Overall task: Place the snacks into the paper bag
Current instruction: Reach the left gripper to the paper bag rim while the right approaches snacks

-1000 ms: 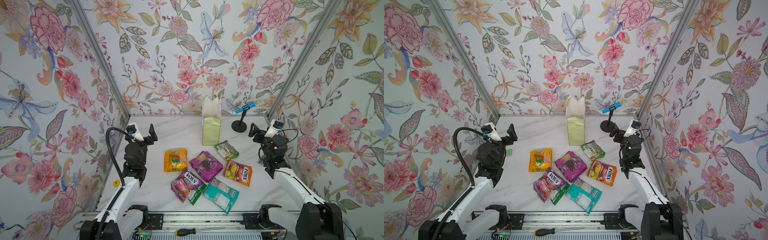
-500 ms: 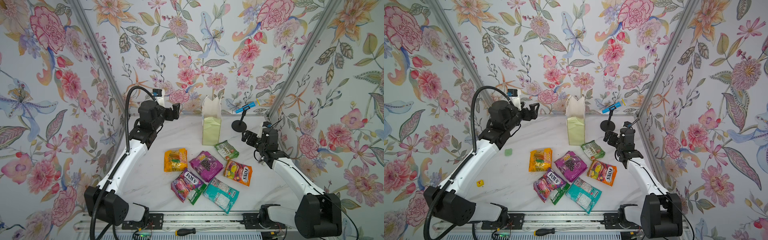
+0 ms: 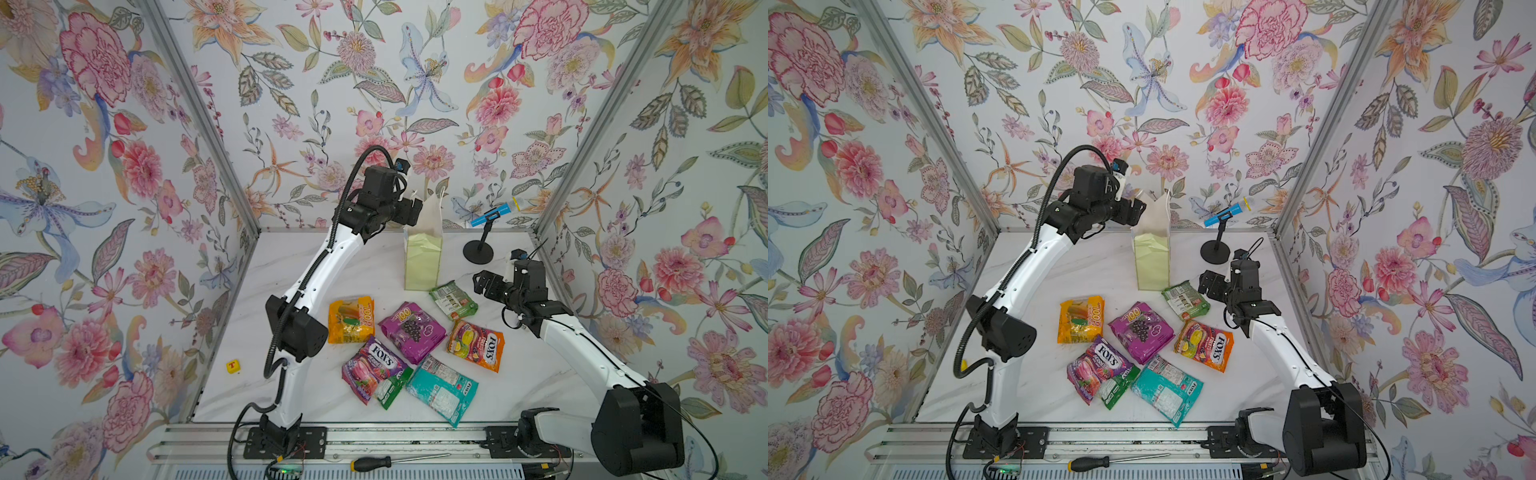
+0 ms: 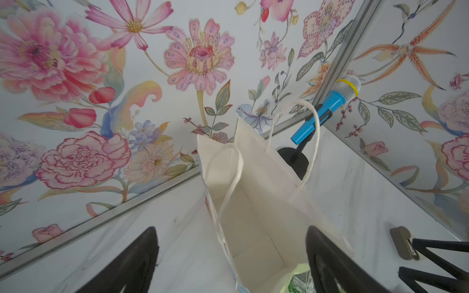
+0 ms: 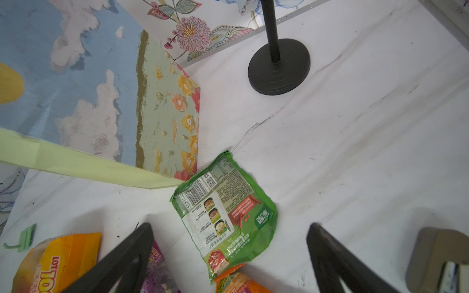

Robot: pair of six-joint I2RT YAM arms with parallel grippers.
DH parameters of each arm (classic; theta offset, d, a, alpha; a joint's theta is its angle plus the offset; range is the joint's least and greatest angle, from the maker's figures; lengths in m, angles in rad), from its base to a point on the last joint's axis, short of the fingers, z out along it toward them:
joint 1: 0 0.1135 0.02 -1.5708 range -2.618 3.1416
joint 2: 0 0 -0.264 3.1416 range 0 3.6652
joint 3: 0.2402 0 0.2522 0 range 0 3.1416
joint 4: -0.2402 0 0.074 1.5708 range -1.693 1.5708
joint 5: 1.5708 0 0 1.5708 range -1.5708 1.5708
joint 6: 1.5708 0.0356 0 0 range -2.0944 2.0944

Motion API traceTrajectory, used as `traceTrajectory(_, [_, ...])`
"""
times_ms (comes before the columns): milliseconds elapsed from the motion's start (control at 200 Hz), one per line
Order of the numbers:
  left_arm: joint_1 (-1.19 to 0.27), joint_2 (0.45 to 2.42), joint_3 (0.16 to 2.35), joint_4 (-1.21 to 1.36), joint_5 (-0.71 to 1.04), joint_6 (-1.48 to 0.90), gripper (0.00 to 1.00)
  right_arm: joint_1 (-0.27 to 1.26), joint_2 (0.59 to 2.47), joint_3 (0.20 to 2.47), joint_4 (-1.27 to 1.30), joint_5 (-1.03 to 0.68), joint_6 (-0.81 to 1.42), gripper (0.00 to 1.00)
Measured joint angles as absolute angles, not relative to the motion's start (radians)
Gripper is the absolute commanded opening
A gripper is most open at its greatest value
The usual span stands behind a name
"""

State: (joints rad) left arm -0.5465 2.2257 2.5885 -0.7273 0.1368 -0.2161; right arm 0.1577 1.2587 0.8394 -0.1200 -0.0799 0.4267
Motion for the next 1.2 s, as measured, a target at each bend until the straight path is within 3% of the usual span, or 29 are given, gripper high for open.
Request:
traceTrajectory(105, [-0.553, 2.305, 2.714, -0.824, 0.126, -0.210, 0.90, 0.162, 1.259, 0.836, -0.127, -0.095, 0.426, 0.96])
traceTrajectory(275, [-0.548, 2.270, 2.577, -0.830, 0.126, -0.208, 0.87, 0.163, 1.259, 0.836, -0.132, -0.116, 0.419, 0.96])
traceTrajectory(430, [-0.548, 2.281, 2.578, -0.850, 0.123, -0.210, 0.84, 0.166, 1.259, 0.836, -0.139, -0.128, 0.415, 0.96])
traceTrajectory(811, [-0.537, 2.294, 2.593, -0.823, 0.121, -0.251, 0.66, 0.189, 1.263, 0.836, -0.139, -0.150, 0.403, 0.96])
traceTrajectory(1201, [-0.515, 2.350, 2.593, -0.807, 0.131, -0.270, 0.65, 0.213, 1.282, 0.851, -0.149, -0.160, 0.396, 0.96])
